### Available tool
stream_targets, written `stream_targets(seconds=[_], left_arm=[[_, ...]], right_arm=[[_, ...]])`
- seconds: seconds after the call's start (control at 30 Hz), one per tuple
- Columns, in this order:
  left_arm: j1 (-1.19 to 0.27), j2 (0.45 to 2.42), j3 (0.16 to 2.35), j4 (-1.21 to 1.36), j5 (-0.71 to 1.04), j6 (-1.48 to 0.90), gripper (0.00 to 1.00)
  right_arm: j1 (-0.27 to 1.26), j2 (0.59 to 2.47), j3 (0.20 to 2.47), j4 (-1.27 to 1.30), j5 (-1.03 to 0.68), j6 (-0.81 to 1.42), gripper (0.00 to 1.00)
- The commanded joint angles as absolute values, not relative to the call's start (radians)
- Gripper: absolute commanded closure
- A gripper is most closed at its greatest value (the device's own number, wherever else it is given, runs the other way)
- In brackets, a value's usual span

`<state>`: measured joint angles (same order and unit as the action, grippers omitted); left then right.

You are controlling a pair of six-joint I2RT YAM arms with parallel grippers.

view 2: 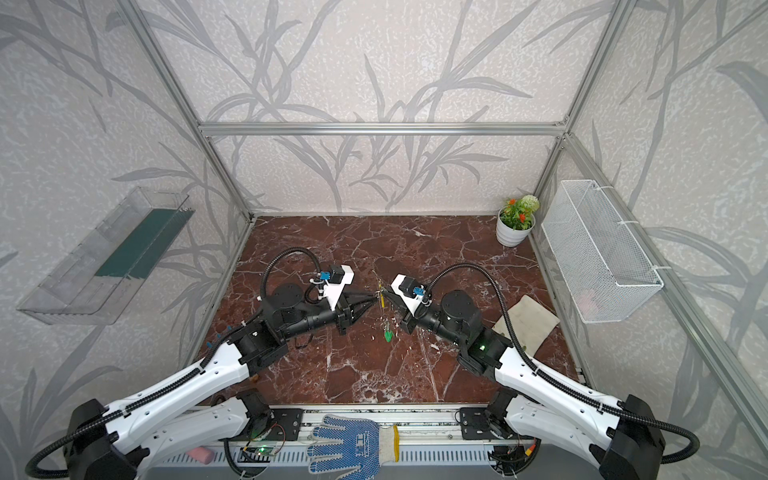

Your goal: Put the keys on the keyring

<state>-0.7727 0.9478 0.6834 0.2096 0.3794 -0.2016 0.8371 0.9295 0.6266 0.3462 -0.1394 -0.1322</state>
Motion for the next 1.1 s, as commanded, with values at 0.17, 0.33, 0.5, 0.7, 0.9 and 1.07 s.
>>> stream_targets(seconds=[0.17,0.33,0.5,0.7,0.9,1.07], left_arm=[[-0.776,0.854,0.646,0.235,0.232,-0.205,0.50],[-0.777,0.798,0.628,0.228,0.141,-0.226,0.37],[-0.777,0.720,0.602,0.229,0.061,-0.259,0.36],[-0.776,0.619,0.588,0.143,-0.074,-0.312,0.22],[-0.776,0.521,0.575,0.057,-0.164,-0.359,0.01],[-0.777,0.442,0.589,-0.076,-0.274,-0.384,0.01]], right_arm=[[0.831,0.918,0.670,0.341,-0.092,-0.144,1.00],[0.831,0.933,0.679,0.311,-0.076,-0.154,1.00],[0.827,0.981,0.728,0.249,-0.061,-0.170,1.00],[0.815,1.098,0.818,0.225,-0.060,-0.181,1.00],[0.790,1.295,0.944,0.238,-0.072,-0.193,1.00],[0.750,1.485,1.092,0.234,-0.081,-0.194,1.00]])
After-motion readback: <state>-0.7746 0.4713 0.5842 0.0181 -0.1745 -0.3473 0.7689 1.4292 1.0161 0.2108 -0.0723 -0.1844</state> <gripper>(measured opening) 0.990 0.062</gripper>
